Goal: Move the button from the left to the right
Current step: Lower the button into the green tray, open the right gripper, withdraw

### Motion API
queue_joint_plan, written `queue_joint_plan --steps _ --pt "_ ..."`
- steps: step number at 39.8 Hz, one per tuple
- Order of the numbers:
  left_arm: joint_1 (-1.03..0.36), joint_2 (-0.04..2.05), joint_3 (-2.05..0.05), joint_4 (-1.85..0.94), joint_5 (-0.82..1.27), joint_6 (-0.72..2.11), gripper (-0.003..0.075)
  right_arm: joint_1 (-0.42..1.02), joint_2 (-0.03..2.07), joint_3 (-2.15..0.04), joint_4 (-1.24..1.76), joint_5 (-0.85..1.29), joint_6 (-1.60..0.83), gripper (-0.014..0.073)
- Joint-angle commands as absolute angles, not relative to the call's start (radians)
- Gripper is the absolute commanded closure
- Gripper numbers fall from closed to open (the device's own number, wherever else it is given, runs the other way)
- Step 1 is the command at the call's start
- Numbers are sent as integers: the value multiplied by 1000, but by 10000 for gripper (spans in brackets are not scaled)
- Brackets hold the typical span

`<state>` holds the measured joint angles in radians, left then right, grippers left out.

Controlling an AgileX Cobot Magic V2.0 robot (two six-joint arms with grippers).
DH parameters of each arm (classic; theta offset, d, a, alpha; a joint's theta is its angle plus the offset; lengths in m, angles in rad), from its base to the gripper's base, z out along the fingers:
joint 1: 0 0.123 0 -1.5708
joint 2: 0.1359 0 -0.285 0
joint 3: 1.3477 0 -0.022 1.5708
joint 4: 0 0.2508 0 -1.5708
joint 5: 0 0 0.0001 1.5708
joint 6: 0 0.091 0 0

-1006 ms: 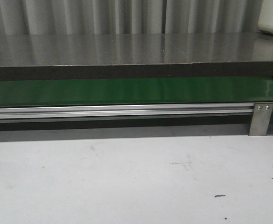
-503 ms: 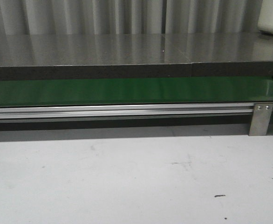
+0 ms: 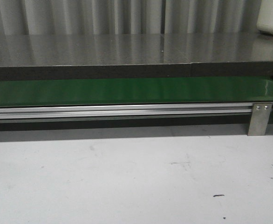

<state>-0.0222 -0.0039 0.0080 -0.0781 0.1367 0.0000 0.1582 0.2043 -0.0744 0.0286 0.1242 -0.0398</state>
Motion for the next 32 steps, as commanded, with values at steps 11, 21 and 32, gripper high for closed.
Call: queue_joint_plan --steps 11,21,32 --pt "-30 -22 37 -86 48 -10 741 59 -28 19 62 192 -52 661" --pt "-30 -22 37 -86 48 -10 741 59 -26 19 62 197 -52 661" --pt "-30 -22 37 -86 48 -10 741 59 -26 18 62 197 -52 661"
